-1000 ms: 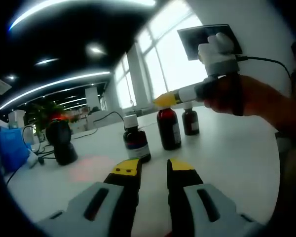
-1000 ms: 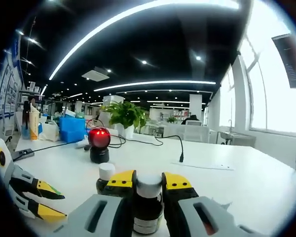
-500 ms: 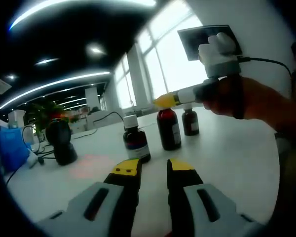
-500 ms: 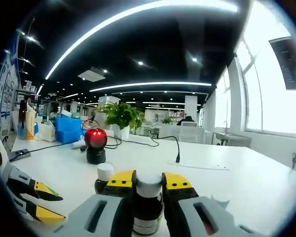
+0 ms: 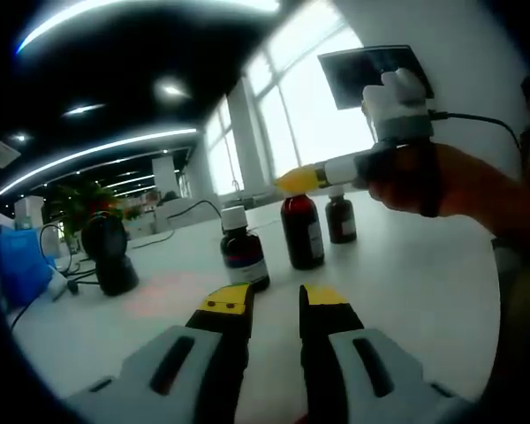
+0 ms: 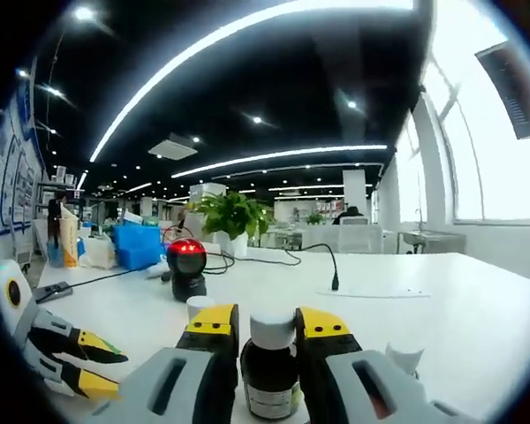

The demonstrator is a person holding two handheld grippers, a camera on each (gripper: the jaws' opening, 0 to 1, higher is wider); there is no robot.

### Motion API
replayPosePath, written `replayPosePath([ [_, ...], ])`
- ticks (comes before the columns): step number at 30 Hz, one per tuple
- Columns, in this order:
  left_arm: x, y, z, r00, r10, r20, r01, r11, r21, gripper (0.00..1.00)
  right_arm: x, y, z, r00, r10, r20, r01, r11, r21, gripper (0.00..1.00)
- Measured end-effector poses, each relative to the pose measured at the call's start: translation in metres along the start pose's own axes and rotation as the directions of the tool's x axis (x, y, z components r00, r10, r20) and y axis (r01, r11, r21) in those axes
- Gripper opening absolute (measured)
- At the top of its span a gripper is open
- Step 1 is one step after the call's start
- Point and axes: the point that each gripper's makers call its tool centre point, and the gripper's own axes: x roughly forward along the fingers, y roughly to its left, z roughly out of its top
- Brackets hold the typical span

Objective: Rotate the medicine bottle to make it face forward pick up the medicine bottle inspect the drug traceability code place the medicine on the table

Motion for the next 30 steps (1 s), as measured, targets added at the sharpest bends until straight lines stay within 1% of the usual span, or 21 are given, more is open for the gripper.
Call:
replayPosePath([
  [6, 0.000, 0.001, 0.000, 1.000, 0.002, -0.001, -0.002, 1.000, 0.001, 0.14, -0.001, 0.002, 0.001, 1.000, 0.031, -0.001, -0.031, 0.999, -0.020, 0.23],
  [8, 0.000, 0.000, 0.000, 1.000, 0.002, -0.001, -0.002, 1.000, 0.002, 0.13, -0.001, 0.004, 0.001, 0.999, 0.053, -0.006, -0.053, 0.998, -0.042, 0.23],
  [9, 0.000, 0.000, 0.000, 1.000, 0.002, -0.002, -0.002, 1.000, 0.003, 0.14, 0.000, 0.005, 0.001, 0.997, 0.075, -0.016, -0.076, 0.994, -0.074, 0.24],
  [12, 0.000, 0.000, 0.000, 1.000, 0.002, -0.002, -0.002, 1.000, 0.003, 0.14, 0.001, 0.003, 0.000, 0.995, 0.099, -0.026, -0.101, 0.990, -0.094, 0.23],
  [17, 0.000, 0.000, -0.001, 1.000, 0.002, -0.002, -0.002, 1.000, 0.003, 0.14, 0.001, -0.001, 0.003, 0.990, 0.138, -0.026, -0.140, 0.987, -0.081, 0.22],
  [19, 0.000, 0.000, -0.001, 1.000, 0.003, -0.003, -0.003, 1.000, 0.004, 0.14, 0.001, -0.001, 0.005, 0.986, 0.165, -0.022, -0.166, 0.984, -0.062, 0.22],
  [21, 0.000, 0.000, -0.001, 1.000, 0.003, -0.004, -0.003, 1.000, 0.005, 0.14, 0.001, -0.001, 0.005, 0.983, 0.184, -0.022, -0.185, 0.981, -0.060, 0.22],
  [24, 0.001, 0.000, -0.001, 1.000, 0.003, -0.004, -0.003, 1.000, 0.006, 0.13, 0.002, -0.004, 0.004, 0.981, 0.193, -0.025, -0.195, 0.979, -0.067, 0.22],
  [26, 0.000, 0.000, -0.001, 1.000, 0.003, -0.004, -0.003, 1.000, 0.006, 0.14, 0.003, -0.006, 0.003, 0.980, 0.198, -0.026, -0.199, 0.978, -0.058, 0.22],
  [30, 0.001, 0.000, -0.001, 1.000, 0.003, -0.004, -0.003, 1.000, 0.007, 0.14, 0.005, -0.005, 0.002, 0.973, 0.230, -0.032, -0.231, 0.973, -0.031, 0.22],
])
